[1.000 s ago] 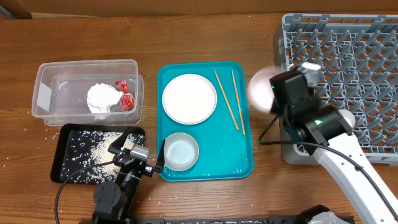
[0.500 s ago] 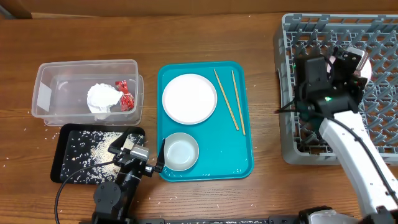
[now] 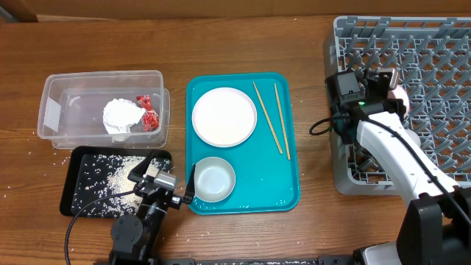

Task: Sort waste into correct bins and load items into the dishwasher
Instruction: 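Place the white bowl into the dish rack with the right gripper, then grasp the grey emptied bowl with the right gripper and place in rack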

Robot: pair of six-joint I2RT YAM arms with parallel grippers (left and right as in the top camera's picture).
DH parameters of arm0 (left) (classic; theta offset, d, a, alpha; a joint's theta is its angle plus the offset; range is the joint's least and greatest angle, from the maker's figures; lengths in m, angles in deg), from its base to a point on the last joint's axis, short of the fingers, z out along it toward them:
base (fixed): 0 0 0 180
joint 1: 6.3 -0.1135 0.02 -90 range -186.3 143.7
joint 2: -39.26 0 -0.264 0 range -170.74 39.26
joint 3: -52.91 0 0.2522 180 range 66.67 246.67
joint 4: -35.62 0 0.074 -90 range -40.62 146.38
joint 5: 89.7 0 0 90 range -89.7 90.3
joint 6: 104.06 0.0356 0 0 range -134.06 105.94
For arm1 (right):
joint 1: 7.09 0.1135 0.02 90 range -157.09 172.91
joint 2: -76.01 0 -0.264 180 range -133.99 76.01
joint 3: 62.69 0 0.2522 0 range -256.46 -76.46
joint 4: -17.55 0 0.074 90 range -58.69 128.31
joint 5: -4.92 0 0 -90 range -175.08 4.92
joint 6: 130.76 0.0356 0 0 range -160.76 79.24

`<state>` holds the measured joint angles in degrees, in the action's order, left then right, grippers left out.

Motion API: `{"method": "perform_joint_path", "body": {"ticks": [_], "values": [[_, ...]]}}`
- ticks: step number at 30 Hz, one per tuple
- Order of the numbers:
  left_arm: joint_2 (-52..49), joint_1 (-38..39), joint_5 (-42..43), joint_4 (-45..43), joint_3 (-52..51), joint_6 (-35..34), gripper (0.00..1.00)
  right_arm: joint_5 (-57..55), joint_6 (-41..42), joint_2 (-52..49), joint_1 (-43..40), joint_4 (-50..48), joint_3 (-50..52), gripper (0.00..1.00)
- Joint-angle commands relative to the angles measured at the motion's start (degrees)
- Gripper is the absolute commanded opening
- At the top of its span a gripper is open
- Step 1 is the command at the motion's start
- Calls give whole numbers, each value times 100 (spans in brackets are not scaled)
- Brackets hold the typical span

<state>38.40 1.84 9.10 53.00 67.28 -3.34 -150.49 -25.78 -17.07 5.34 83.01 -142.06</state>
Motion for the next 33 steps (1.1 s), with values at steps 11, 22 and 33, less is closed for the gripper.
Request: {"method": "perform_joint_path", "body": {"ticks": [11,22,33], "values": [[61,-39,-24,-4,-35,46,100,992,925,-22,933,1534,-205,13],[61,-39,-24,-4,-35,46,100,2122,927,-4,1738,1884,-1047,36],[61,-39,-24,-4,-35,46,100,7318,715,-90,2942,1204,-1508,46]]}}
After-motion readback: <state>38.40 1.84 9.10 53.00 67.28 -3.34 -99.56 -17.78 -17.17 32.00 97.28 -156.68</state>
